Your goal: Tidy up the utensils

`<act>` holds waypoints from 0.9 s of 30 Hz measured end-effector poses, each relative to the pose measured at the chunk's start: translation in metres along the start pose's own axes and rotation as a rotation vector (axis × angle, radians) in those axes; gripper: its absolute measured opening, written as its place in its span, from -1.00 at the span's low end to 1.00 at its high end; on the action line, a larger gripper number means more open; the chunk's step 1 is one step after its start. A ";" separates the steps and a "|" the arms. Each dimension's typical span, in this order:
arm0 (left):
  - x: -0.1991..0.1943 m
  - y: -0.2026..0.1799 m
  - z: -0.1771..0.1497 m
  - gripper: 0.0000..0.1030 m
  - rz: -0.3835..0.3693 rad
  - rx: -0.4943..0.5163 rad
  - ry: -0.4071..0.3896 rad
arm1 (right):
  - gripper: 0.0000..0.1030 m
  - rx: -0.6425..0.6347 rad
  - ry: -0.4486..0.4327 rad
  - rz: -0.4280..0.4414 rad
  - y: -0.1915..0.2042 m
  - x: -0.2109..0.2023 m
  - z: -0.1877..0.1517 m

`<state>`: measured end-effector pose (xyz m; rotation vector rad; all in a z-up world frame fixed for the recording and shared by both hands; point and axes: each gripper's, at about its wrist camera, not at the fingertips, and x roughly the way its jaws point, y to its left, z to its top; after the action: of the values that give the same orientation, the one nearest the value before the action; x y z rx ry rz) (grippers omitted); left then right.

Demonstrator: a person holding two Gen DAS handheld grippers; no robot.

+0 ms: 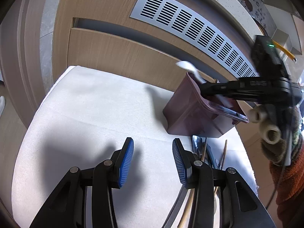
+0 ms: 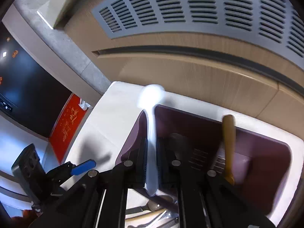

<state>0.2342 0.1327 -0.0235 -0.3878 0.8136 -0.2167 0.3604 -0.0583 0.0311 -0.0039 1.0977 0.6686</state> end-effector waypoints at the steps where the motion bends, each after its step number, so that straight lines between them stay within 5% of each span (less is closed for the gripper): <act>1: 0.000 0.001 0.000 -0.16 0.000 -0.003 0.000 | -0.82 0.002 -0.009 0.009 -0.001 -0.009 -0.001; 7: 0.000 0.001 0.001 -0.16 -0.009 -0.012 -0.009 | -0.82 0.093 0.079 0.047 0.003 -0.061 -0.010; 13: 0.000 -0.008 -0.001 -0.16 -0.026 0.006 -0.001 | -0.75 0.203 0.192 0.028 -0.010 -0.058 -0.005; 16: -0.008 -0.012 0.000 -0.16 -0.022 0.021 -0.015 | -0.75 0.193 0.118 -0.024 -0.012 -0.059 -0.002; 19: -0.015 -0.019 -0.001 -0.16 -0.006 0.073 -0.021 | -0.75 0.111 -0.048 -0.070 -0.007 -0.084 -0.009; 23: -0.012 -0.030 -0.006 -0.16 -0.005 0.131 0.009 | -0.73 -0.021 -0.227 -0.134 -0.002 -0.119 -0.048; 27: 0.000 -0.048 -0.020 -0.16 -0.016 0.187 0.062 | -0.45 -0.047 -0.225 -0.140 -0.020 -0.118 -0.102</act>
<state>0.2174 0.0839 -0.0158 -0.2123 0.8439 -0.3190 0.2536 -0.1657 0.0732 -0.0447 0.8563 0.5542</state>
